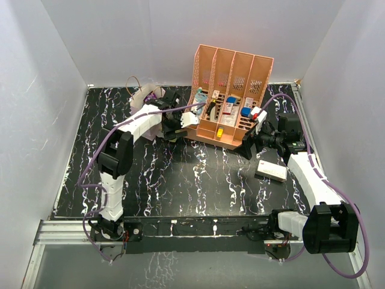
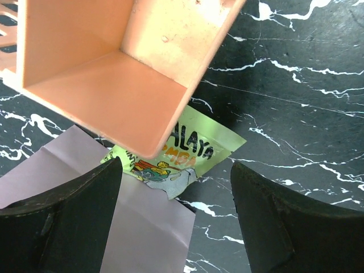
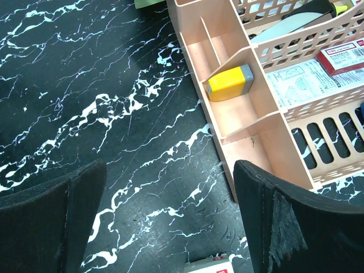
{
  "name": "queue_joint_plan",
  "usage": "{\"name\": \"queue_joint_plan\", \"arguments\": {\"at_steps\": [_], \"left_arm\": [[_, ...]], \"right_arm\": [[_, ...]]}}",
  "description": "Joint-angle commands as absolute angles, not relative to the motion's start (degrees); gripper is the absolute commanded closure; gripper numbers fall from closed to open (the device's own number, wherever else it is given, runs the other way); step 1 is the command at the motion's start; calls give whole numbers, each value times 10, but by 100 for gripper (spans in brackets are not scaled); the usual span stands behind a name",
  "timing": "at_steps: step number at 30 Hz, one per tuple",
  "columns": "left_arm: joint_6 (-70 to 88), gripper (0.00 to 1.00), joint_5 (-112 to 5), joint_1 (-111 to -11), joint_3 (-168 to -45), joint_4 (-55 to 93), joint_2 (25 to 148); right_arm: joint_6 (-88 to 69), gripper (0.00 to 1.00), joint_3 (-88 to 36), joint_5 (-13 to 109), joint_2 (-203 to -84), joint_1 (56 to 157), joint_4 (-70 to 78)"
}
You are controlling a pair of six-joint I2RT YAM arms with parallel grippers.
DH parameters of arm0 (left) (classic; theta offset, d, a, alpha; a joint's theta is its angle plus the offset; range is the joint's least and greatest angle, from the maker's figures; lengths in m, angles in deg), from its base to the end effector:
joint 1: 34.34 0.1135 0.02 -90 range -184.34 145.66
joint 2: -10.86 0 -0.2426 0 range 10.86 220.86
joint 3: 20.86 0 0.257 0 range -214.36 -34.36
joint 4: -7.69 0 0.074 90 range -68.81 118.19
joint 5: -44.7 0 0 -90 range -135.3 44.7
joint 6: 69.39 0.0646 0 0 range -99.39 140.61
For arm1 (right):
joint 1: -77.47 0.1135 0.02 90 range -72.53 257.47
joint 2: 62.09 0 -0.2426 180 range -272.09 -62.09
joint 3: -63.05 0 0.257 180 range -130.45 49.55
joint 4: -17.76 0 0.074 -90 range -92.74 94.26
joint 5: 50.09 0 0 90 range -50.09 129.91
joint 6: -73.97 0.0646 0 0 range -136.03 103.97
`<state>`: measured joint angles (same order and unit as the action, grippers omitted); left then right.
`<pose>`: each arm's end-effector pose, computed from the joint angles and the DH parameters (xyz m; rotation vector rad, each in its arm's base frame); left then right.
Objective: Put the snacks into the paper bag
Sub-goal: Pick up the snack from the center of the board.
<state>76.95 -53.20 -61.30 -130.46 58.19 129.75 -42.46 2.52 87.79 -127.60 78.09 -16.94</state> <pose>0.4062 -0.2166 0.1652 1.7626 1.9090 0.0043 0.2652 0.0508 0.2371 -0.8888 1.8798 0.6674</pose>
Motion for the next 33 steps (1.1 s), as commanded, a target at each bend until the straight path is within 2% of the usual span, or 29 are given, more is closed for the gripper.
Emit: {"name": "queue_joint_plan", "arguments": {"at_steps": [1, 20, 27, 33], "left_arm": [[812, 25, -539, -610, -1342, 620, 1312], [828, 27, -549, -603, -1379, 700, 1369], [804, 34, -583, -603, -1339, 707, 1338], [777, 37, -619, -614, -1246, 687, 1271]], "right_arm": [[-427, 2, 12, 877, -1273, 778, -146], [-430, 2, 12, 877, -1271, 778, -147], [-430, 2, 12, 876, -1274, 778, -147], [-430, 2, 11, 876, -1279, 778, -148]]}}
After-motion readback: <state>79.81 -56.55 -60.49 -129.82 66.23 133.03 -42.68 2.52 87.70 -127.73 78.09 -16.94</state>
